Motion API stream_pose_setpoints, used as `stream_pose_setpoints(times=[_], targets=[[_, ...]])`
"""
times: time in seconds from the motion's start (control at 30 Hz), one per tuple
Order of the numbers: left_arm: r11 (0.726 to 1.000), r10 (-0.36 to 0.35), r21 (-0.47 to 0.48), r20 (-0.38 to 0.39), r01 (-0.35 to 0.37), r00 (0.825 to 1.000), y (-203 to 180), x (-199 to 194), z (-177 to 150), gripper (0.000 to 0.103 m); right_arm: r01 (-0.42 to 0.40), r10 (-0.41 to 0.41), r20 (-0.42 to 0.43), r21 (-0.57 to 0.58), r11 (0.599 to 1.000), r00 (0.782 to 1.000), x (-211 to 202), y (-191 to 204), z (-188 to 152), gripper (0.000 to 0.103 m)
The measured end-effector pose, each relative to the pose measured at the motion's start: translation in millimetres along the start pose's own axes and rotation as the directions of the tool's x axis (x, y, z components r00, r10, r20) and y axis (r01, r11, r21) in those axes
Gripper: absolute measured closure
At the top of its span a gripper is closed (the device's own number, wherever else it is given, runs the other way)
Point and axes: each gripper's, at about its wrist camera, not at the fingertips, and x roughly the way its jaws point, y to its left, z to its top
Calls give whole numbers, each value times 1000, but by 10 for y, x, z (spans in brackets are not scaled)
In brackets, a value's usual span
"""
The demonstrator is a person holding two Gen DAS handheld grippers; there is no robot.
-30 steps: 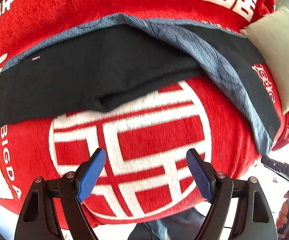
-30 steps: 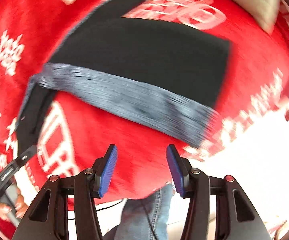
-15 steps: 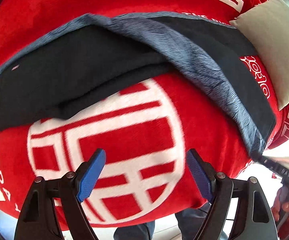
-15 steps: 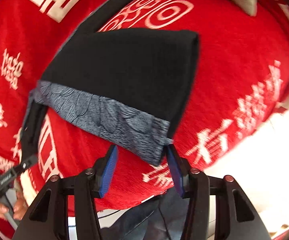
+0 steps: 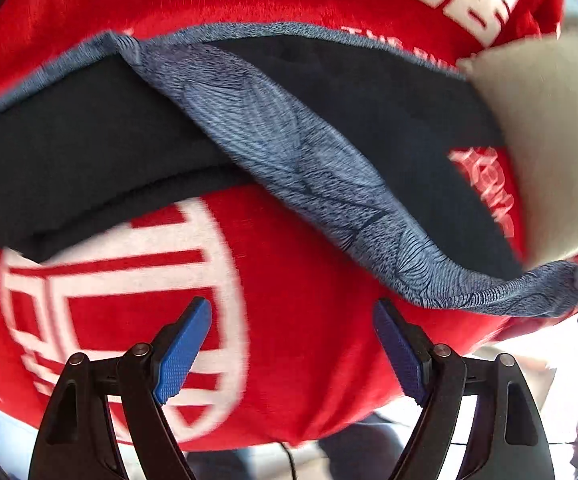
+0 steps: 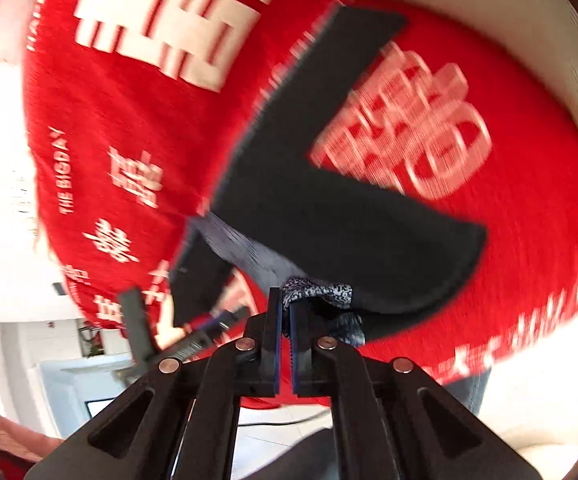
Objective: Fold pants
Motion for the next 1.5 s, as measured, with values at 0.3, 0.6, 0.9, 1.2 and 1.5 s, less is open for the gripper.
stream_pose_setpoints(times=[0.3,0.6,0.9,1.2,1.5], targets=[[910,-324,-277,-7,309,946,29,231,340,19,-35,33,-113,-15,999,993,7,55,429,100],[904,-308,-310,7,295,951,-48,205,445,93,-40,33,-166,-43,998,986,17,96,574,100],[940,-271,-183,111,288,956,-506,-290,1170,94,-18,7,-74,-147,989,997,-124,404,1277,100],[972,-194,-117,79,202,978,-748,230,1990,94,216,-222,18,-306,927,975,335,514,2330,100],[999,-51,-9,43,51,998,-793,184,2059,54,407,-429,22,-366,837,903,1077,297,2764,96]])
